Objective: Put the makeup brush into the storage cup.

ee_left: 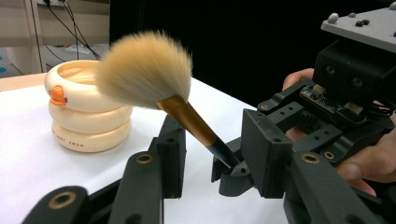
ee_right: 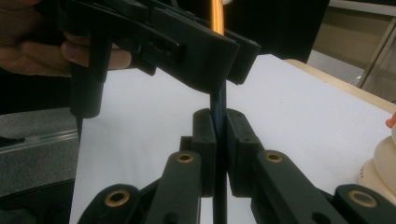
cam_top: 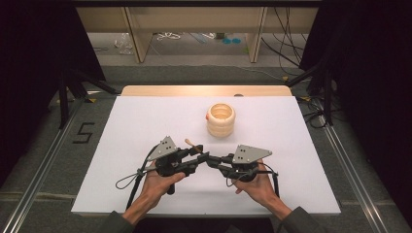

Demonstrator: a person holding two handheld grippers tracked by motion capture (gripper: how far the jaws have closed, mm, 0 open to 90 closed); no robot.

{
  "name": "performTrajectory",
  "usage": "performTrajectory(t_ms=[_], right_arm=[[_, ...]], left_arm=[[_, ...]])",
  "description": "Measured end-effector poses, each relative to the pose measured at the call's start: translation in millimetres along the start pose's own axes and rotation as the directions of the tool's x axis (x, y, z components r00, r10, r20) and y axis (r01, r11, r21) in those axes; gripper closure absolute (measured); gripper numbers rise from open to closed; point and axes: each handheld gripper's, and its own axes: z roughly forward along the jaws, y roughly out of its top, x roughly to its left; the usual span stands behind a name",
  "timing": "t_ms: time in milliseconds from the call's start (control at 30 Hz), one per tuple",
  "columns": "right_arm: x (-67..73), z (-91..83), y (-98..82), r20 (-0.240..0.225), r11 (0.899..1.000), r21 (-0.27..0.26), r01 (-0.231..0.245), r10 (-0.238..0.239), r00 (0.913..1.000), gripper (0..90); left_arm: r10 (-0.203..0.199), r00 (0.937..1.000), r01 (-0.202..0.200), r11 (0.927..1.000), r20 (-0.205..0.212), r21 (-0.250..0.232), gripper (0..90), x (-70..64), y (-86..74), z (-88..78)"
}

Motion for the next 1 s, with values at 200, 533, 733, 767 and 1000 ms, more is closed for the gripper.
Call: performTrajectory(t_ms=[200, 533, 733, 767, 1000], right_arm=[[0.0, -0.6, 0.4, -0.015, 1.0, 0.007, 0.001, -0.001, 0.9999, 84.1], [0.9, -0.5, 0.5, -0.02, 1.0, -0.003, 0.001, -0.001, 0.9998, 84.2], [1.4, -0.1, 0.4, -0.027, 1.0, -0.003, 0.004, -0.004, 0.9996, 84.2], [1.3, 0.7, 0.1, -0.032, 1.0, -0.011, 0.006, -0.006, 0.9995, 84.2], [2.6, 0.9, 0.0, -0.029, 1.0, -0.005, 0.011, -0.012, 0.9995, 84.1]], left_arm=[[-0.006, 1.0, 0.006, 0.9999, 0.003, -0.012, 65.1, 0.4, 0.4, -0.2], [-0.047, 0.9989, 0.047, 0.9987, -0.004, -0.02, 70.3, -0.4, -0.4, -1.0], [-0.039, 0.9988, 0.039, 0.9988, 0.029, -0.03, 74.4, 0.6, -0.2, -1.3], [-0.041, 0.9987, 0.042, 0.9987, 0.031, -0.029, 75.3, 0.1, -0.2, -1.4], [-0.067, 0.9966, 0.069, 0.9971, 0.048, -0.034, 79.7, -1.1, 0.0, -1.8]])
